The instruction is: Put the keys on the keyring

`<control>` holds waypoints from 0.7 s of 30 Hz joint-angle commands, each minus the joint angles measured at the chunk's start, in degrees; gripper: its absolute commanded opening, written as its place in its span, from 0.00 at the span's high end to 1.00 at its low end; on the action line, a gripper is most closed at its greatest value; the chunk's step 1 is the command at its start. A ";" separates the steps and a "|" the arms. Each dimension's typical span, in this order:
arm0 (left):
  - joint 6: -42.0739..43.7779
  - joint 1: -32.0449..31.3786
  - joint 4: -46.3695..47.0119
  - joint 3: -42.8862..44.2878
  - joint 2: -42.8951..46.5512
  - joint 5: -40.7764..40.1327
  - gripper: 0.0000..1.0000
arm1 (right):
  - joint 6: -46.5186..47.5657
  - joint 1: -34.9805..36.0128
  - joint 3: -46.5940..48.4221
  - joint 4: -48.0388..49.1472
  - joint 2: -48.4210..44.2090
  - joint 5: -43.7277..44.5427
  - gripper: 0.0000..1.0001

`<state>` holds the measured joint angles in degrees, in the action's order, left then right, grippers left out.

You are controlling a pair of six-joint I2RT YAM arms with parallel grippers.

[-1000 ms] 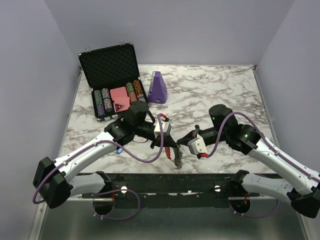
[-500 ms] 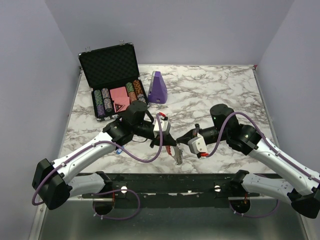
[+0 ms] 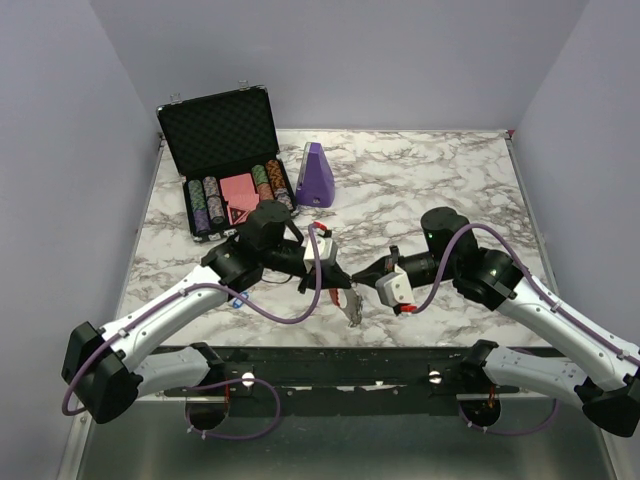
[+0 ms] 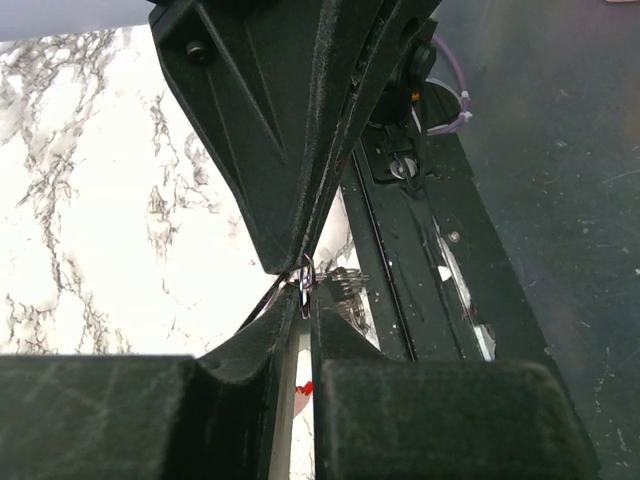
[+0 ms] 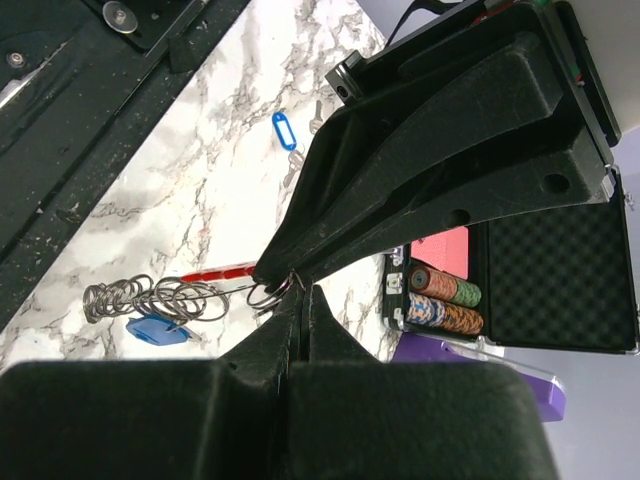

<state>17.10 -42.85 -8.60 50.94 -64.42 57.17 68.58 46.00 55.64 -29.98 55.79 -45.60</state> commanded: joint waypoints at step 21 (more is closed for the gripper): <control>-1.19 1.10 6.58 -3.12 4.66 -4.78 0.63 | -4.33 0.32 -0.97 3.70 -0.77 1.92 1.00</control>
<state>16.05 -42.33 -3.86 48.86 -61.65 53.82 65.32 46.02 55.13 -28.10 55.70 -44.53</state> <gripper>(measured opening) 0.339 0.005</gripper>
